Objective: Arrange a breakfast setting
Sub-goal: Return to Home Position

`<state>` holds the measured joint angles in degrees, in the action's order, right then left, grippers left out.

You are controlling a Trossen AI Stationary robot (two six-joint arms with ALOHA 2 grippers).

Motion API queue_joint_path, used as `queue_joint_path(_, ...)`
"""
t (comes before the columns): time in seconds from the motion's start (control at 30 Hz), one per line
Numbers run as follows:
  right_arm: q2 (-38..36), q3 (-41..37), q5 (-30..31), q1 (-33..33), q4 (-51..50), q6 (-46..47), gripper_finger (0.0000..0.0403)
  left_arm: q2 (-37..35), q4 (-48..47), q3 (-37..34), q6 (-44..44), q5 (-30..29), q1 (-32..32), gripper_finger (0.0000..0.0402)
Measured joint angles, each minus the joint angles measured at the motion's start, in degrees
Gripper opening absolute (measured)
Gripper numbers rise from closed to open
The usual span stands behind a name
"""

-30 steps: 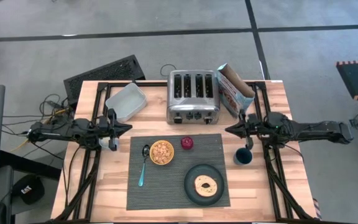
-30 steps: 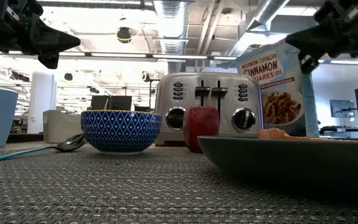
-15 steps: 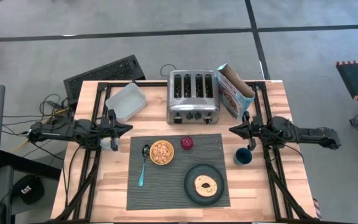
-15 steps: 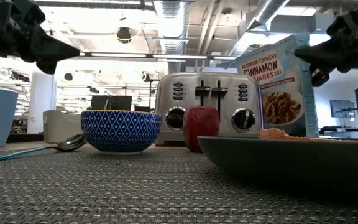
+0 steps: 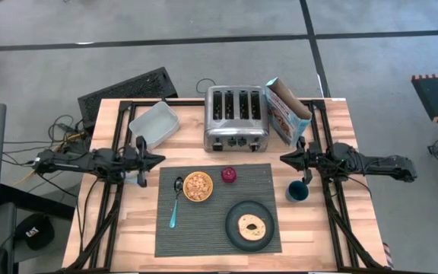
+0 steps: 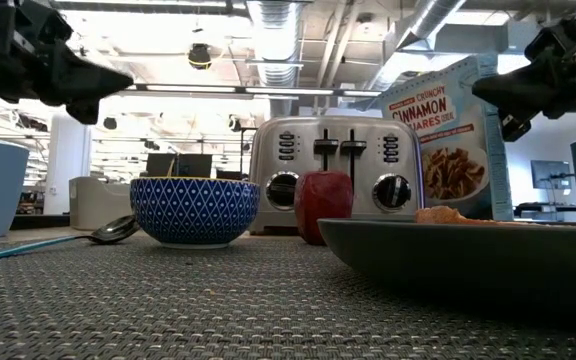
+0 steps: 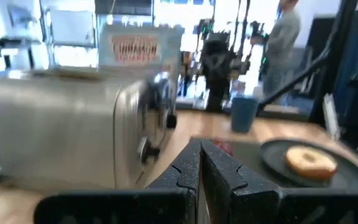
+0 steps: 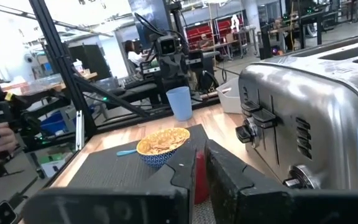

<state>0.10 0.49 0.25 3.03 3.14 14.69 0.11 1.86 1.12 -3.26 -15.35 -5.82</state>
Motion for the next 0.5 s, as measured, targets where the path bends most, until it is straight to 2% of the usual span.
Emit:
queue_joint_path(0.17,0.0,0.0,-0.1,-0.1,-1.3,0.0,0.0063,0.4,1.5,-0.5,0.9,3.3,0.0,0.0)
queue_joint_path(0.5,0.0,0.0,-0.1,0.0,-2.2,0.0,0.0064,0.4,1.8,-0.5,8.6,2.9,0.0,0.0)
